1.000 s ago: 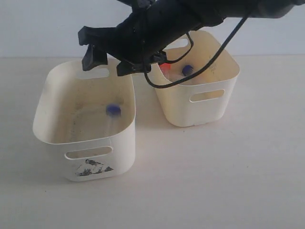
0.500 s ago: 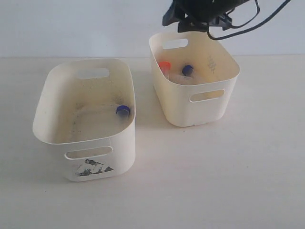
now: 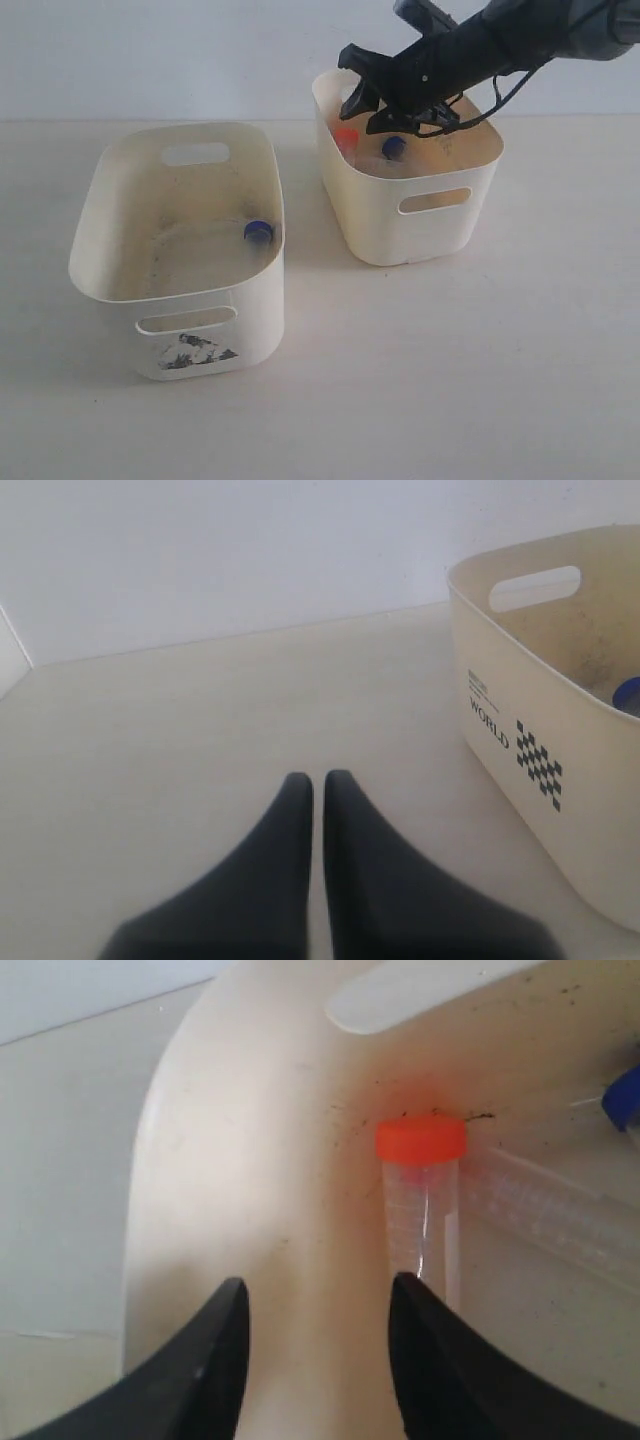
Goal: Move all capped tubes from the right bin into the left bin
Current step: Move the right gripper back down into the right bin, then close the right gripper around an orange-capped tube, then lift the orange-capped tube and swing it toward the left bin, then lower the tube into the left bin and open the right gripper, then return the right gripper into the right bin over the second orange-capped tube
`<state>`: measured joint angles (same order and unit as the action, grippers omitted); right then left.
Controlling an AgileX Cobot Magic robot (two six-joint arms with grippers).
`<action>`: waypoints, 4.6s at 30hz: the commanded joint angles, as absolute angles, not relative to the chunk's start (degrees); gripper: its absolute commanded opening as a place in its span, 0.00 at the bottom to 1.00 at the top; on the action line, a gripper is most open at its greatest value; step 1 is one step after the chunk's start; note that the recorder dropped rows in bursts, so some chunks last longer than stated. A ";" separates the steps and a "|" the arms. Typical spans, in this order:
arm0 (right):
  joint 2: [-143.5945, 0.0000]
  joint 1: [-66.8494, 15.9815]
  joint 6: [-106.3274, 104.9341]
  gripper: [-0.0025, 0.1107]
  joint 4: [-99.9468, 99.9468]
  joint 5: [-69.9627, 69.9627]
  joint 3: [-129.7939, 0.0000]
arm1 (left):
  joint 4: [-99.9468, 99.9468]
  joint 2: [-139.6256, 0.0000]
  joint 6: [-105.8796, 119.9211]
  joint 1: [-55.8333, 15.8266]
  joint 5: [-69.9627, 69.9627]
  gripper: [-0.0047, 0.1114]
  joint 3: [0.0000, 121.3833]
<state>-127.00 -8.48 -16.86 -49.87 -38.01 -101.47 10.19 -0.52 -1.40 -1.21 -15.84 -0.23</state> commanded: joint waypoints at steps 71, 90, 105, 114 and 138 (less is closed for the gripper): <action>-118.91 -10.38 -7.71 0.02 -29.08 -38.42 -105.18 | 10.13 -0.41 -2.06 -1.14 -14.94 0.08 0.00; -92.97 -28.21 -12.11 0.02 -41.89 -23.84 -70.53 | 10.13 -0.41 -2.06 -1.14 -14.94 0.08 0.00; -103.79 -43.30 -12.54 0.06 -41.78 -1.37 -68.79 | 10.13 -0.41 -2.06 -1.14 -14.94 0.08 0.00; -104.49 -43.30 -12.54 0.72 -41.52 -0.64 -68.79 | 10.13 -0.41 -2.06 -1.14 -14.94 0.08 0.00; -120.63 -18.35 -3.98 0.02 2.26 -45.90 -108.25 | 10.13 -0.41 -2.06 -1.14 -14.94 0.08 0.00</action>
<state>-119.03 -18.71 -6.36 -1.61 -42.02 -105.04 10.19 -0.52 -1.40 -1.21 -15.84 -0.23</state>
